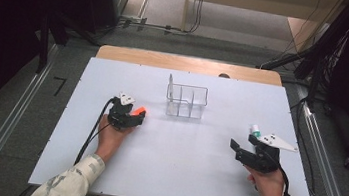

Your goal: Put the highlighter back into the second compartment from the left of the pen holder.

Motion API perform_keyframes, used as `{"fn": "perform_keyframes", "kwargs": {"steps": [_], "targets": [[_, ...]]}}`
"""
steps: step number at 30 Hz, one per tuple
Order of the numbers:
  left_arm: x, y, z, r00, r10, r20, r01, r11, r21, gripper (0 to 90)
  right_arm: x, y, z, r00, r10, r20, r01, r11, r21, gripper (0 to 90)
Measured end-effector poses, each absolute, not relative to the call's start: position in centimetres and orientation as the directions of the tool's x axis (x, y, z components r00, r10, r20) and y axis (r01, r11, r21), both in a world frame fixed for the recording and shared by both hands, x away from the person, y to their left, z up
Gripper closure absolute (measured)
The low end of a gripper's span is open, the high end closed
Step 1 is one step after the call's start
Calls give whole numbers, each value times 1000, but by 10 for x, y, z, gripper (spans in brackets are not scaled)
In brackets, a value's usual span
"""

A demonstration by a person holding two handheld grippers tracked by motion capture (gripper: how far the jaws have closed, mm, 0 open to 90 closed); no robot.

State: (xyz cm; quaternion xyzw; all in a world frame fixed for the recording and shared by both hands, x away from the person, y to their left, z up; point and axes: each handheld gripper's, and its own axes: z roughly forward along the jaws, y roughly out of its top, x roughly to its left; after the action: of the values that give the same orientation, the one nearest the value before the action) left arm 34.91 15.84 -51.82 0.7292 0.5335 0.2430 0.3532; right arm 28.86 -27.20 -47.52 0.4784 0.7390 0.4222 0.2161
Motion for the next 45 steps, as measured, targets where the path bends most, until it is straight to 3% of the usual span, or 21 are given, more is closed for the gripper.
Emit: {"fn": "perform_keyframes", "kwargs": {"steps": [7,15,45], "targets": [[349,156,-517,314,949,5,606,-204,769,508,289,-271,-475,-448,890,86,528,185,829,254],[347,153,-516,340,940,16,601,-230,765,663,289,-271,-476,-447,890,85,528,186,829,254],[344,160,-502,333,939,-82,579,-135,804,675,289,-272,-476,-446,890,92,532,181,827,255]]}}
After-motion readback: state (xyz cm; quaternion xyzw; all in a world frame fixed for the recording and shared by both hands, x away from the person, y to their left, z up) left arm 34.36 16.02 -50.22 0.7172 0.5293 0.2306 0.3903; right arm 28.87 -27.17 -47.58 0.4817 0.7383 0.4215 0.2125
